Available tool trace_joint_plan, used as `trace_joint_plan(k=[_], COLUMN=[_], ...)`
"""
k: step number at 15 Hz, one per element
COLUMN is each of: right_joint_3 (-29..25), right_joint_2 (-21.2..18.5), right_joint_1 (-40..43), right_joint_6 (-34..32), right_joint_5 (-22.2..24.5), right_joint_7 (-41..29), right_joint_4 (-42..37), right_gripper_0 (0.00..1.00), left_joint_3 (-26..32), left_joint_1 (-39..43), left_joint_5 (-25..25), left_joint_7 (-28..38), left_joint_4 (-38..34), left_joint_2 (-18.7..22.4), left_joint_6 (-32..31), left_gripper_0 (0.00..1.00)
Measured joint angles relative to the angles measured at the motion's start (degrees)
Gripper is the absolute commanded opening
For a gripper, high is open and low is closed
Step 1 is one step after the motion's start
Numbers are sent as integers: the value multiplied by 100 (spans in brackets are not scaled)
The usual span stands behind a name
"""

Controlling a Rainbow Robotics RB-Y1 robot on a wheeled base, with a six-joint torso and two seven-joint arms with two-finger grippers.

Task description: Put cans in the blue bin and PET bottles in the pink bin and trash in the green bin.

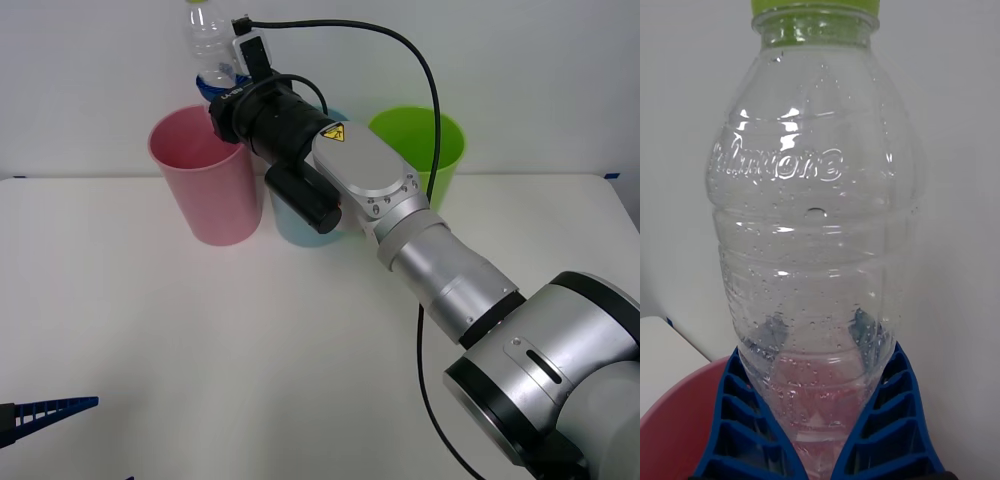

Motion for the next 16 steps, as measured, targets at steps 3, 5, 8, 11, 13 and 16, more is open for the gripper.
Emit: trace_joint_plan(k=[3,5,8,11,13,16], right_joint_3=[79,195,388,437,496,562], right_joint_2=[0,0,0,0,0,0], right_joint_1=[6,1,5,7,7,6], right_joint_6=[0,-16,-66,-95,-96,-97], right_joint_5=[-47,-101,-186,-197,-191,-210], right_joint_7=[-57,-117,-214,-233,-240,-257], right_joint_4=[80,46,-148,-170,-167,-171], right_gripper_0=[0,0,0,0,0,0], left_joint_3=[0,0,0,0,0,0], left_joint_1=[0,0,0,0,0,0], left_joint_5=[0,0,0,0,0,0], left_joint_7=[0,0,0,0,0,0], left_joint_4=[0,0,0,0,0,0], left_joint_2=[0,0,0,0,0,0], left_joint_6=[0,0,0,0,0,0], left_gripper_0=[100,100,100,100,100,100])
